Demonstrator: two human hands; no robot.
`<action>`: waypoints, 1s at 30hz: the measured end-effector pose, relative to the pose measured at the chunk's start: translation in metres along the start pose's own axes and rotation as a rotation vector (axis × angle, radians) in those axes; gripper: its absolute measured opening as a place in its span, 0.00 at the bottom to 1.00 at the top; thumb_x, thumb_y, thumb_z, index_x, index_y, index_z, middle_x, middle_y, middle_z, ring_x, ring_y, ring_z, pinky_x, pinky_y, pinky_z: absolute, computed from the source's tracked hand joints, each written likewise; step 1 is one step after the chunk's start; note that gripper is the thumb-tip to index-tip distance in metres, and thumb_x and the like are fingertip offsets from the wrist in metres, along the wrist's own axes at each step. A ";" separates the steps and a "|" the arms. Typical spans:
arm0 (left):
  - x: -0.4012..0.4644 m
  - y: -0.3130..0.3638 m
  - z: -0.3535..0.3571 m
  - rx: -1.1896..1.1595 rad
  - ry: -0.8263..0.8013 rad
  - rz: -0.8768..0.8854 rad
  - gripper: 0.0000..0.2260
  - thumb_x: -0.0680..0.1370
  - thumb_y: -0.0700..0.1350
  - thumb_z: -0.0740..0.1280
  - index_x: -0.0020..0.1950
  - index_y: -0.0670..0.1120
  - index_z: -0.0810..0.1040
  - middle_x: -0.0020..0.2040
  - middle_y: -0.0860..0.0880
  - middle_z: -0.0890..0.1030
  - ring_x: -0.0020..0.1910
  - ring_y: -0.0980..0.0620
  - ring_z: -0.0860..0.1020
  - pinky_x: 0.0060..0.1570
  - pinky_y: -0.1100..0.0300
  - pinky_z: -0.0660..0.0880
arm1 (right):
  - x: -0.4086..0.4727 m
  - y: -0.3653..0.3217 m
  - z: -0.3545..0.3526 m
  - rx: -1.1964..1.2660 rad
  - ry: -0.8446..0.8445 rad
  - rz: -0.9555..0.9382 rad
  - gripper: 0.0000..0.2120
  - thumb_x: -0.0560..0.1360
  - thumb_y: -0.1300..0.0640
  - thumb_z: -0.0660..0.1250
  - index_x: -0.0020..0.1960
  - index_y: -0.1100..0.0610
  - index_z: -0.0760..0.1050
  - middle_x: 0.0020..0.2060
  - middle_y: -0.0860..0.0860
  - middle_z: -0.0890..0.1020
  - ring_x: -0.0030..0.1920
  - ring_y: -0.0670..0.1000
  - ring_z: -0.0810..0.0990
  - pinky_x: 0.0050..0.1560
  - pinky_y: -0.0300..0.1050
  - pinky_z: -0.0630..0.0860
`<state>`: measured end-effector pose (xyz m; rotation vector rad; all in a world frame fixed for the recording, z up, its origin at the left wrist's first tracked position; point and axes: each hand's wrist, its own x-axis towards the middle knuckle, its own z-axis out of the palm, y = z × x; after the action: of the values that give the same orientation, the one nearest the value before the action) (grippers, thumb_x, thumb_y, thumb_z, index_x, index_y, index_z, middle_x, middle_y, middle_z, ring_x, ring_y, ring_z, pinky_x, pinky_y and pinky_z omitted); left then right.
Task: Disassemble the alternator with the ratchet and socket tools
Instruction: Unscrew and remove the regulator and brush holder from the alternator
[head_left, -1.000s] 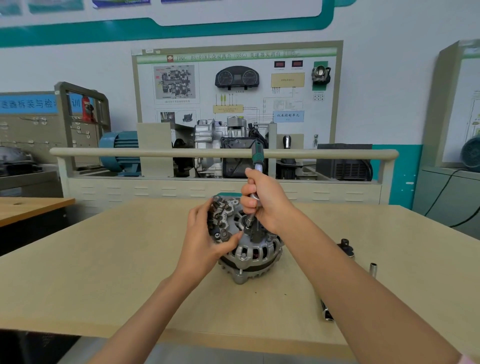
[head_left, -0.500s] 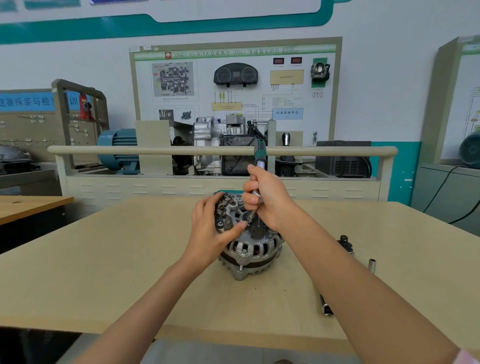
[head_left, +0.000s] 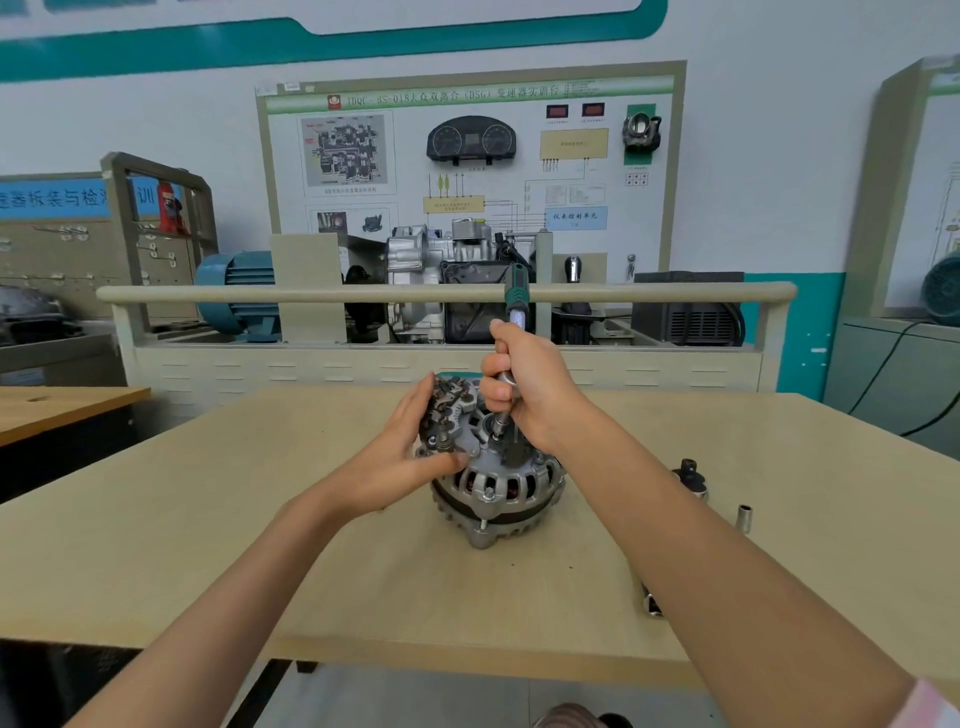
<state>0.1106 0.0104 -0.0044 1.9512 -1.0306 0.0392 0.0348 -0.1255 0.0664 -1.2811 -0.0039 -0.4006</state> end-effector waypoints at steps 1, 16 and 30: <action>0.000 -0.002 -0.002 0.005 0.007 0.002 0.44 0.71 0.51 0.73 0.77 0.53 0.46 0.75 0.59 0.51 0.71 0.66 0.51 0.65 0.73 0.51 | 0.000 0.000 0.000 0.000 -0.001 0.000 0.15 0.81 0.56 0.56 0.36 0.53 0.59 0.17 0.44 0.65 0.15 0.44 0.60 0.19 0.32 0.55; -0.002 0.005 0.019 -0.197 0.247 0.017 0.38 0.62 0.60 0.74 0.70 0.55 0.65 0.65 0.58 0.70 0.59 0.70 0.69 0.53 0.76 0.66 | 0.000 0.003 0.001 -0.018 -0.007 -0.016 0.13 0.81 0.55 0.56 0.38 0.54 0.60 0.17 0.44 0.66 0.15 0.45 0.61 0.19 0.33 0.56; -0.001 0.010 0.004 0.150 -0.052 0.013 0.30 0.63 0.70 0.62 0.60 0.81 0.51 0.76 0.62 0.48 0.74 0.60 0.45 0.73 0.42 0.48 | -0.002 0.005 0.002 -0.019 -0.006 -0.035 0.13 0.81 0.54 0.56 0.38 0.54 0.62 0.17 0.44 0.66 0.15 0.45 0.61 0.19 0.33 0.57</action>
<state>0.1019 0.0058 -0.0004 2.0901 -1.1013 0.0753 0.0344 -0.1221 0.0621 -1.3024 -0.0278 -0.4270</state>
